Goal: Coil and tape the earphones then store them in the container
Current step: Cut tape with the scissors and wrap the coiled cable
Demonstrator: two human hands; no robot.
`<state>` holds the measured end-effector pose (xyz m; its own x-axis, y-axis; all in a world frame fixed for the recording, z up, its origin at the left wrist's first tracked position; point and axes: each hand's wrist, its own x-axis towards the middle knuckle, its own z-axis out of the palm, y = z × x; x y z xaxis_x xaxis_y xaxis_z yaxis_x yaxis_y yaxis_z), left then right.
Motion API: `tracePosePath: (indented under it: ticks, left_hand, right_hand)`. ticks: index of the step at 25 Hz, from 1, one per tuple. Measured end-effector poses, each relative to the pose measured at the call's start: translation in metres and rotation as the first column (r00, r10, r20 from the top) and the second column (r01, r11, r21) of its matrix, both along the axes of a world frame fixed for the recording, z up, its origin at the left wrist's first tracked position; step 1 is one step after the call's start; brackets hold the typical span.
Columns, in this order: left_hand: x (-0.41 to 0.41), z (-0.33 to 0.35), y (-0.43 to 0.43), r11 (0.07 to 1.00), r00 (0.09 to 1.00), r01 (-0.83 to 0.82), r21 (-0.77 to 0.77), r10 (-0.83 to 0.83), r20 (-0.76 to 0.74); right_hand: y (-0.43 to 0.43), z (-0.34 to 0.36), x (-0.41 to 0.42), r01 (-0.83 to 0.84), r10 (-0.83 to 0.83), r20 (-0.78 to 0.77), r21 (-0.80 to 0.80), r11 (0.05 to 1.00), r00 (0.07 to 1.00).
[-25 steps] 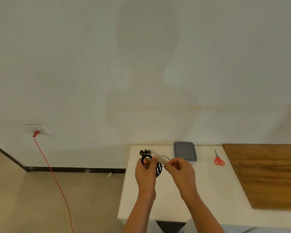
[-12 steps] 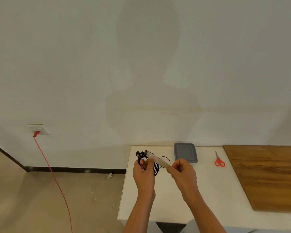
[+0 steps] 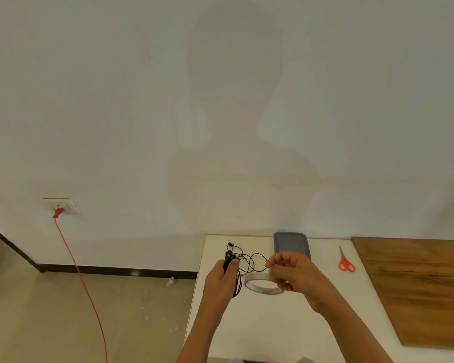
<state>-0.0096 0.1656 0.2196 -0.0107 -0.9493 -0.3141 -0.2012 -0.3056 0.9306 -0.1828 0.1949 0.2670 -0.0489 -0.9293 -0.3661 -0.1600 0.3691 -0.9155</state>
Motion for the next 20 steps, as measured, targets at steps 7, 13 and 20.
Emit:
tracePosePath:
  ticks: [7,13,20]
  left_hand:
    - [-0.005,0.008,0.004,0.911,0.936,0.352,-0.214,-0.349,0.055]
    - [-0.008,0.006,0.015,0.87,0.887,0.462,-0.172,-0.454,0.088]
    - [-0.013,0.004,0.022,0.872,0.889,0.445,-0.204,-0.402,0.22]
  right_hand:
    - [0.003,0.015,0.012,-0.052,0.05,-0.093,-0.017,0.999,0.994]
    - [-0.003,0.013,0.016,0.09,-0.093,-0.083,-0.036,0.995,0.992]
    - [-0.008,0.004,0.024,0.078,-0.076,-0.184,0.006,0.997,0.98]
